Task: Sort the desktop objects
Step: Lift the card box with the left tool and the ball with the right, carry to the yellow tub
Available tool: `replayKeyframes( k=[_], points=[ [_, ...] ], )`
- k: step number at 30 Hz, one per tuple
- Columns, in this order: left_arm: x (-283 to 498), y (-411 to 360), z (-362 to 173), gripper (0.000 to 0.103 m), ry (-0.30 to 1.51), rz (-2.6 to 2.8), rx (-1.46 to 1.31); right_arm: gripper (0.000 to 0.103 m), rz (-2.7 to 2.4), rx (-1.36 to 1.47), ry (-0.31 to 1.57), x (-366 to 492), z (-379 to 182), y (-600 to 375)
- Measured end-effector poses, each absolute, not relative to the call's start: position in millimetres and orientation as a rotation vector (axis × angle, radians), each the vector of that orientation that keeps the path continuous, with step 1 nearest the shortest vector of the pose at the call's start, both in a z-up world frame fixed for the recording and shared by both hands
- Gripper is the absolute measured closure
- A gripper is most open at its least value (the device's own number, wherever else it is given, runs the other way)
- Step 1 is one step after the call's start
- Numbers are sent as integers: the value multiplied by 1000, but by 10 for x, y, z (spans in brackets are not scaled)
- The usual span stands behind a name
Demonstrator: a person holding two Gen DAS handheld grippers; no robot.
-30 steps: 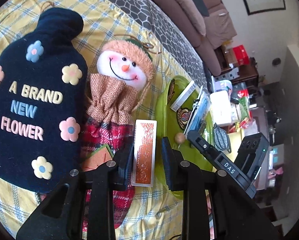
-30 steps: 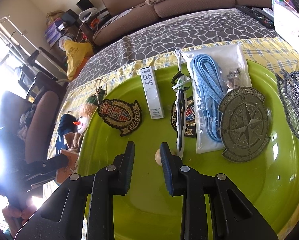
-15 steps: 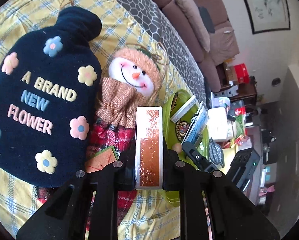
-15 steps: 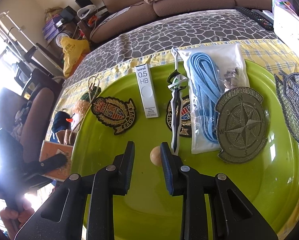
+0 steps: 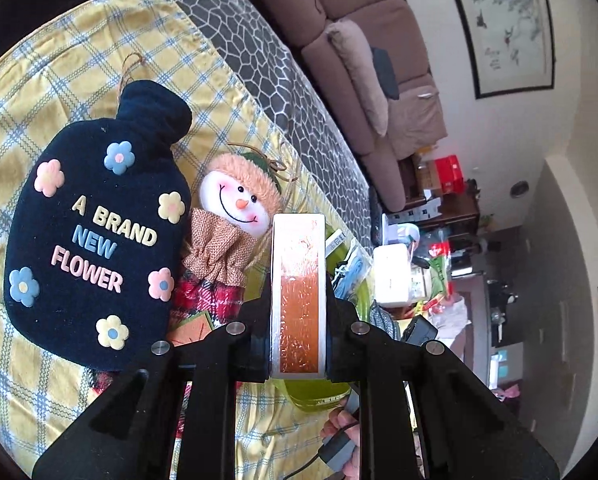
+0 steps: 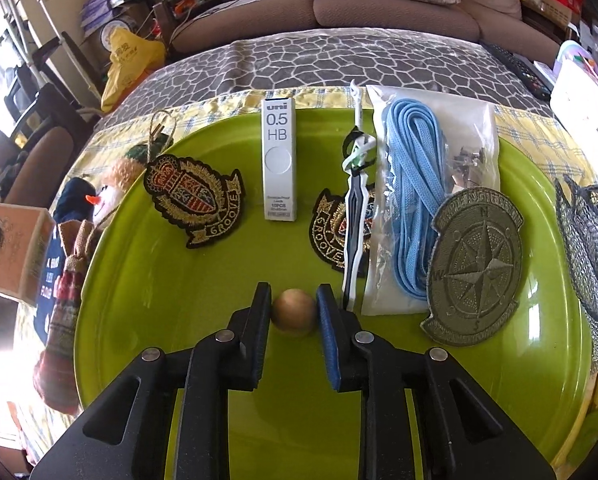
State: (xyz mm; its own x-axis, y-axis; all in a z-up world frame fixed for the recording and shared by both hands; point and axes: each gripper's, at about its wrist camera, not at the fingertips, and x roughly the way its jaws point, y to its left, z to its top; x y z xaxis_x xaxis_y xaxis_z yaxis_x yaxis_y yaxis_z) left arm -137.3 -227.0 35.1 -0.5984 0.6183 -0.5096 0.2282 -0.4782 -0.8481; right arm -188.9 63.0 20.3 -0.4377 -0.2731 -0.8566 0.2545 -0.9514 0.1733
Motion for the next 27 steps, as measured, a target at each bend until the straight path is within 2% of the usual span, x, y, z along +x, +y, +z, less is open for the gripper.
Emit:
replayKeyframes(
  k=[8, 17, 27],
  points=[
    [-1427, -2135, 438, 87, -1433, 2136, -1197, 80, -2447, 1298, -89, -1731, 672, 695],
    [-1471, -1672, 549, 87, -1352, 2085, -1194, 80, -2643, 1081, -165, -1402, 1547, 1502],
    [-1541, -928, 678, 86, -1214, 2039, -1209, 80, -2781, 1088, -274, -1232, 1715, 2521]
  ],
)
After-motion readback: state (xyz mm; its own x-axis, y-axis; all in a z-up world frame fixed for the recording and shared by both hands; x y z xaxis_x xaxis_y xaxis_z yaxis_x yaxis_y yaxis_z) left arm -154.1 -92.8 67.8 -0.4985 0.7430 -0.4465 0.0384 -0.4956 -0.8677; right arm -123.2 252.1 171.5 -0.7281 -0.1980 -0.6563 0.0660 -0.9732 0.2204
